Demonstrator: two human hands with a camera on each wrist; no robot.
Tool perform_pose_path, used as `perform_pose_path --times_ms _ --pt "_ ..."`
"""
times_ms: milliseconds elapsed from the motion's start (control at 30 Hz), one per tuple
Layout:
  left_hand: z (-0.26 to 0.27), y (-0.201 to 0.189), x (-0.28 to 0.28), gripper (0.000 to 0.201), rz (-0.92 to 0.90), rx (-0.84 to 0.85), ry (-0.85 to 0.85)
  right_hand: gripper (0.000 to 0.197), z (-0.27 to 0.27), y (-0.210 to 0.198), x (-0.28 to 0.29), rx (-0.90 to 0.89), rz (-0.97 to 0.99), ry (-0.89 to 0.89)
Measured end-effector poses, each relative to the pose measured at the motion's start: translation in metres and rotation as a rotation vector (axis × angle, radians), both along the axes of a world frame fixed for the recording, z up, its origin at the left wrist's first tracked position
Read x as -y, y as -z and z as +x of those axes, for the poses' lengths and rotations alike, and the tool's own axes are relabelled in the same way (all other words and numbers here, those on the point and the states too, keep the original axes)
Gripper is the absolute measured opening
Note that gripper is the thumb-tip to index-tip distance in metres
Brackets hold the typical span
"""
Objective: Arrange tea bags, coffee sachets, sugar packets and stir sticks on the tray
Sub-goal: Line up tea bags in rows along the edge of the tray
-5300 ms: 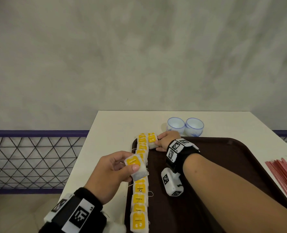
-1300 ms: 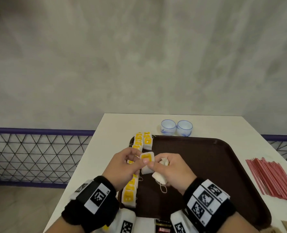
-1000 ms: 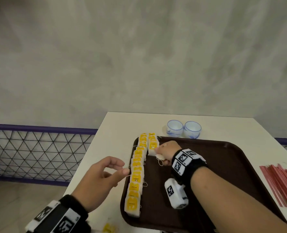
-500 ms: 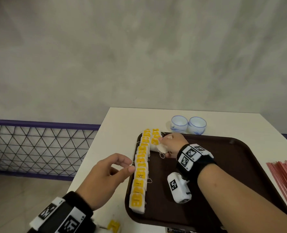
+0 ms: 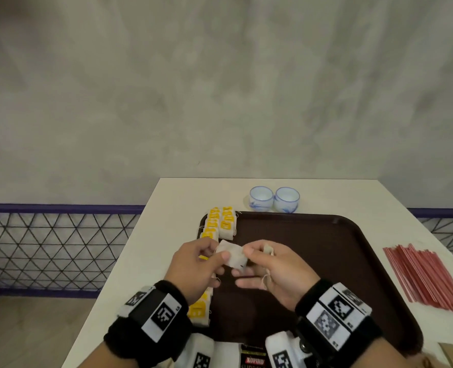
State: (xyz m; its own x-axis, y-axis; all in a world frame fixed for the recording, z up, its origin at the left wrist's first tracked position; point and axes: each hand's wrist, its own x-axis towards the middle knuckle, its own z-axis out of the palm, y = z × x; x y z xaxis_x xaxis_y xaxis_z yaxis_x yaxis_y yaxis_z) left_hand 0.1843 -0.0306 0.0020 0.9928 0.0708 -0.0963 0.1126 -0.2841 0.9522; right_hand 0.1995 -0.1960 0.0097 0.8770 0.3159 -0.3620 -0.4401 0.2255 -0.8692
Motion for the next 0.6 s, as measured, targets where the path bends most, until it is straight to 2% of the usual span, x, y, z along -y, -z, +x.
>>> perform_pose_path --times_ms 100,167,267,333,467,533,600 --pt "0.0 -0.006 -0.001 0.017 0.069 0.013 -0.016 0.004 -0.001 0.004 0.014 0.191 -0.288 0.097" --pt "0.0 -0.009 -0.001 0.021 0.077 -0.012 -0.033 0.007 -0.003 0.003 0.018 0.351 -0.393 0.126" --pt "0.0 -0.011 0.003 0.025 0.004 -0.027 -0.05 0.021 -0.015 -0.004 0.007 0.58 -0.531 -0.017" --pt "-0.002 -0.012 0.007 0.025 -0.01 -0.018 -0.005 0.025 -0.021 -0.004 -0.003 0.693 -0.619 -0.075" --pt "-0.005 -0.017 0.009 0.015 -0.068 0.015 0.125 0.01 -0.013 0.002 -0.01 0.744 -0.613 0.02" --pt "-0.006 -0.018 0.002 0.027 -0.035 0.053 0.141 0.009 0.0 0.008 -0.007 0.717 -0.663 0.02" --pt "-0.008 -0.017 -0.011 0.038 0.041 0.091 0.081 0.011 0.023 0.021 -0.004 0.602 -0.699 0.032"
